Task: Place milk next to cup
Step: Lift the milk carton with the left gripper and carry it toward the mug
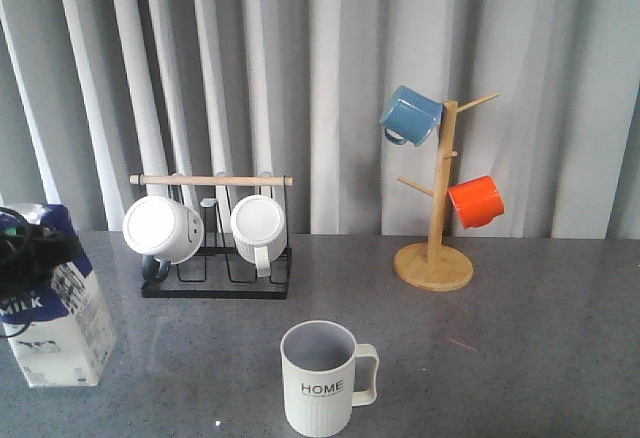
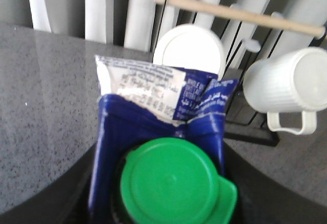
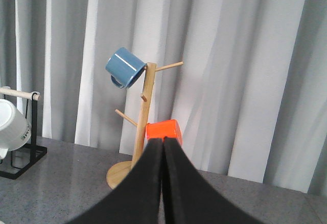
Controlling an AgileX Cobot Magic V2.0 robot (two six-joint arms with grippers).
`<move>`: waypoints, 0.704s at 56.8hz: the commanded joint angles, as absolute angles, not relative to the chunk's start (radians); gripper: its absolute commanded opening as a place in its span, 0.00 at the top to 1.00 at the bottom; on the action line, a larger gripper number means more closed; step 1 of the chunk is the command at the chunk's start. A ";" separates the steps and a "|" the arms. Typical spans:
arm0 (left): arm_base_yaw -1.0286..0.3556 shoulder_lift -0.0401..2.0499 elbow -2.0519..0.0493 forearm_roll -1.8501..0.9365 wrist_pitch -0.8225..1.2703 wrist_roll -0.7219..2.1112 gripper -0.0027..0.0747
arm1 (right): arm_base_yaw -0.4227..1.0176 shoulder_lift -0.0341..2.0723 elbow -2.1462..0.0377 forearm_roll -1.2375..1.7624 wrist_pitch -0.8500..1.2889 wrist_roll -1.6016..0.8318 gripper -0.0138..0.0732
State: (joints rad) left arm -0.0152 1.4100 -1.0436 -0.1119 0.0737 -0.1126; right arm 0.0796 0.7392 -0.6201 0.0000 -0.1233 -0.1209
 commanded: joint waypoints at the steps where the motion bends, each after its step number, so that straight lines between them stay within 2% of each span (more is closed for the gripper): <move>1: -0.012 1.329 -1.078 -0.121 -0.030 -0.101 0.66 | 0.076 0.736 -0.647 -0.007 -0.189 -0.126 0.85; 7: -0.016 1.320 -1.078 -0.226 -0.040 0.036 0.66 | 0.076 0.736 -0.647 -0.007 -0.189 -0.126 0.85; 18: -0.111 1.324 -1.077 -0.815 -0.068 0.643 0.66 | 0.076 0.736 -0.647 -0.007 -0.190 -0.126 0.85; 26: -0.227 1.324 -1.077 -1.271 -0.243 1.069 0.66 | 0.076 0.736 -0.647 -0.007 -0.191 -0.126 0.85; 34: -0.346 1.341 -1.080 -1.444 -0.471 1.193 0.66 | 0.076 0.736 -0.647 -0.007 -0.191 -0.126 0.85; 40: -0.401 1.370 -1.089 -1.448 -0.467 1.192 0.66 | 0.076 0.736 -0.647 -0.007 -0.190 -0.126 0.85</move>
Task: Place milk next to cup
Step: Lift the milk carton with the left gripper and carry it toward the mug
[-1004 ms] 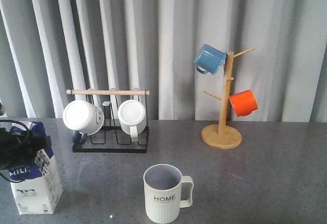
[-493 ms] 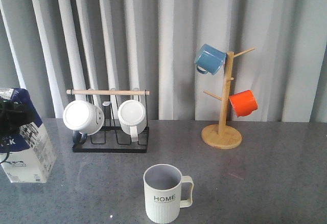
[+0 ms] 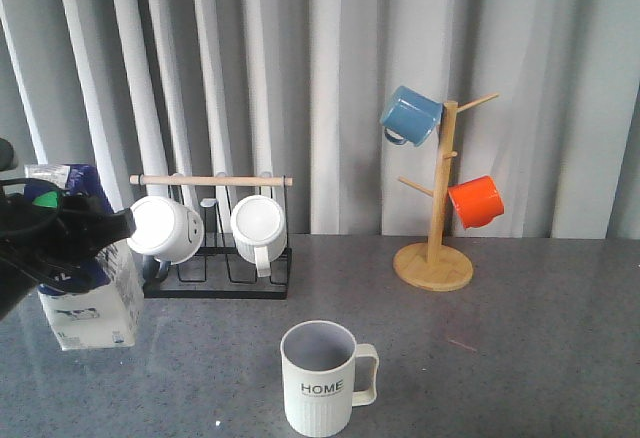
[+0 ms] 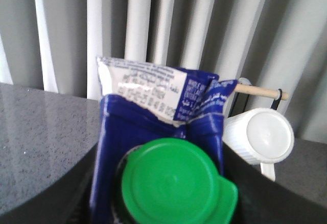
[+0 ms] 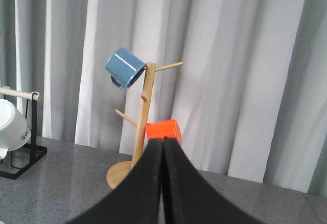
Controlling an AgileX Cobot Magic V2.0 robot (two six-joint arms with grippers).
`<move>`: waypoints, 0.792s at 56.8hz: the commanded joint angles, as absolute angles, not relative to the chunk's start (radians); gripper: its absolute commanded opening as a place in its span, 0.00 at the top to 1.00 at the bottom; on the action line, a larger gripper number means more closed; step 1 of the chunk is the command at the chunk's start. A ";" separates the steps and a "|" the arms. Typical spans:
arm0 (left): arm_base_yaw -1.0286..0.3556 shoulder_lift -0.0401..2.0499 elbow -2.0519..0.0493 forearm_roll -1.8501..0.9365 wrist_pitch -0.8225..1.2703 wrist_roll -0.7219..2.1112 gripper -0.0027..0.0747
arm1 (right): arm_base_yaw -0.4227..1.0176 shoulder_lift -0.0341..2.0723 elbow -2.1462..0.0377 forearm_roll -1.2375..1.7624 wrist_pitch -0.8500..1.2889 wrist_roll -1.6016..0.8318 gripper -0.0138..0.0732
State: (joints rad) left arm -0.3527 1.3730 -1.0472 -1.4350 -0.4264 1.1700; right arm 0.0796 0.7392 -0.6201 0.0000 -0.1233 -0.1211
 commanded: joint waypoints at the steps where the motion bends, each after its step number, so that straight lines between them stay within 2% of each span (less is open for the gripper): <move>1: -0.408 1.374 -1.092 -1.448 -0.460 1.192 0.66 | 0.076 0.736 -0.647 -0.007 -0.190 -0.126 0.85; 18: -0.533 1.477 -1.125 -1.462 -0.407 1.191 0.66 | 0.076 0.736 -0.647 -0.007 -0.190 -0.126 0.85; 45: -0.592 1.537 -1.125 -1.509 -0.408 1.162 0.66 | 0.076 0.736 -0.647 -0.007 -0.190 -0.126 0.85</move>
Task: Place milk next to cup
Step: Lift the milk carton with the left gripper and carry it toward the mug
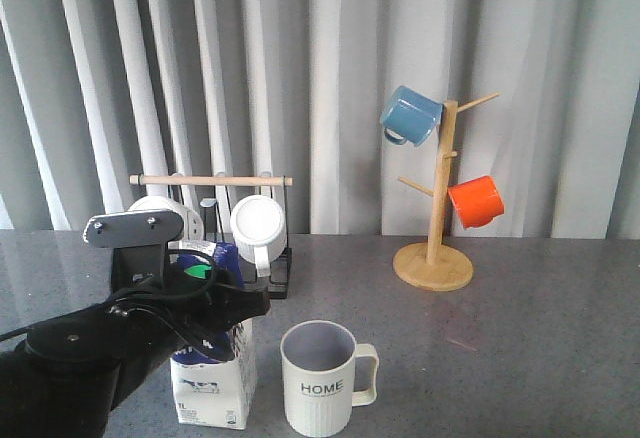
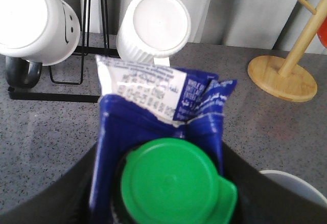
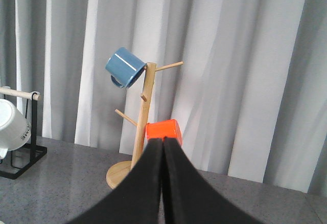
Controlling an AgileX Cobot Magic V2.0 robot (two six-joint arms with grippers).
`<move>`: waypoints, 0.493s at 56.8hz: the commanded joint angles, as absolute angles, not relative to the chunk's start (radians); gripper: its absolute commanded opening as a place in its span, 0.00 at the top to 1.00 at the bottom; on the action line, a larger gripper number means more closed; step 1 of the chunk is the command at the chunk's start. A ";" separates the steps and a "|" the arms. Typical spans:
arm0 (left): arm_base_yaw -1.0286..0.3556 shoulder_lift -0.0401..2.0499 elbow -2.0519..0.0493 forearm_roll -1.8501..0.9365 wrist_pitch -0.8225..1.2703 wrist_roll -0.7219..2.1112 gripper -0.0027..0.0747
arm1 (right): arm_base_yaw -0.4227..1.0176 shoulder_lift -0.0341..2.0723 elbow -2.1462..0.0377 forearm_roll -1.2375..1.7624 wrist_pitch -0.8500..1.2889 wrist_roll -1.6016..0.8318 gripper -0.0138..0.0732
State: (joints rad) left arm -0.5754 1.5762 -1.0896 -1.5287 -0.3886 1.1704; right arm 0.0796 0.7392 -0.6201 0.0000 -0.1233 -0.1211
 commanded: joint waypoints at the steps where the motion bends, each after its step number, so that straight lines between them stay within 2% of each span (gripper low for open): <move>1: -0.593 1.537 -1.125 -1.509 -0.409 1.162 0.66 | 0.076 0.736 -0.647 -0.007 -0.190 -0.126 0.85; 28: -0.651 1.587 -1.182 -1.534 -0.461 1.163 0.66 | 0.076 0.736 -0.647 -0.007 -0.190 -0.126 0.85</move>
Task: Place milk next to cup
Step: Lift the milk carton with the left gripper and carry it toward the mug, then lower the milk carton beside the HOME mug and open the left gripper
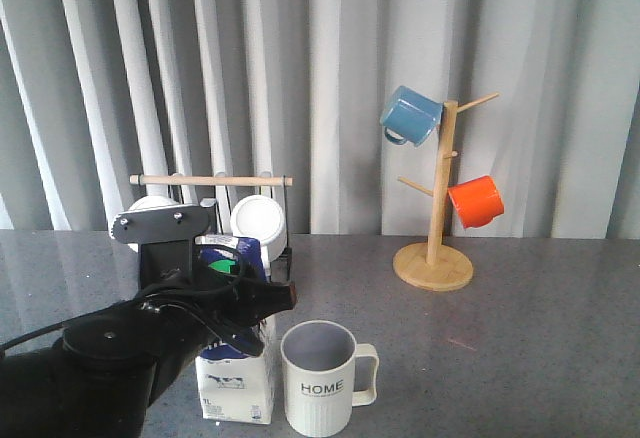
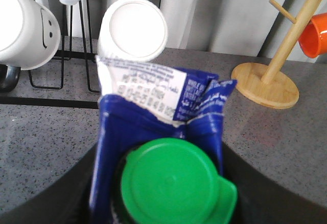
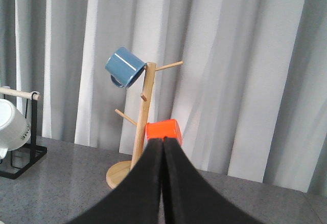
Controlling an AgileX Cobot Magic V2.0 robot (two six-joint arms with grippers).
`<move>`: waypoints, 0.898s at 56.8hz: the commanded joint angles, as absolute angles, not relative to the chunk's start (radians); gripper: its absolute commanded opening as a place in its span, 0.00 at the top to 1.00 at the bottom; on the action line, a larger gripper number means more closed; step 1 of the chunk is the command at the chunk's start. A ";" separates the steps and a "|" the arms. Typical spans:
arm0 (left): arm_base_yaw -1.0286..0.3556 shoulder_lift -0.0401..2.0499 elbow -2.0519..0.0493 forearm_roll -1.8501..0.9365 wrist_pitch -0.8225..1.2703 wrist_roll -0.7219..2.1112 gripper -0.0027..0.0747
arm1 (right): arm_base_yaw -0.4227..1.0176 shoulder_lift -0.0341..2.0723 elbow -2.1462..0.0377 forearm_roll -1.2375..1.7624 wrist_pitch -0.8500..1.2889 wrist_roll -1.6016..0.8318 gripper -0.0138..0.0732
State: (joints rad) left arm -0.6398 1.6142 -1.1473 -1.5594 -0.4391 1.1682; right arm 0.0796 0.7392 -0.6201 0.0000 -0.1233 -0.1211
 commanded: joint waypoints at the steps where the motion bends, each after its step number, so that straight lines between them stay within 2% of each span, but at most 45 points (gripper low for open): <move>1: -0.651 1.592 -1.182 -1.534 -0.462 1.163 0.66 | 0.076 0.736 -0.647 -0.007 -0.190 -0.126 0.85; 43: -0.651 1.624 -1.182 -1.560 -0.440 1.163 0.66 | 0.076 0.736 -0.647 -0.007 -0.191 -0.126 0.85; 48: -0.651 1.626 -1.182 -1.560 -0.438 1.163 0.62 | 0.076 0.736 -0.647 -0.007 -0.191 -0.126 0.85; 51: -0.651 1.626 -1.182 -1.560 -0.439 1.164 0.56 | 0.076 0.736 -0.647 -0.007 -0.191 -0.126 0.85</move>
State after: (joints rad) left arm -0.6476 1.6570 -1.1539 -1.5742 -0.4477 1.1682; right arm 0.0796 0.7392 -0.6201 0.0000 -0.1214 -0.1220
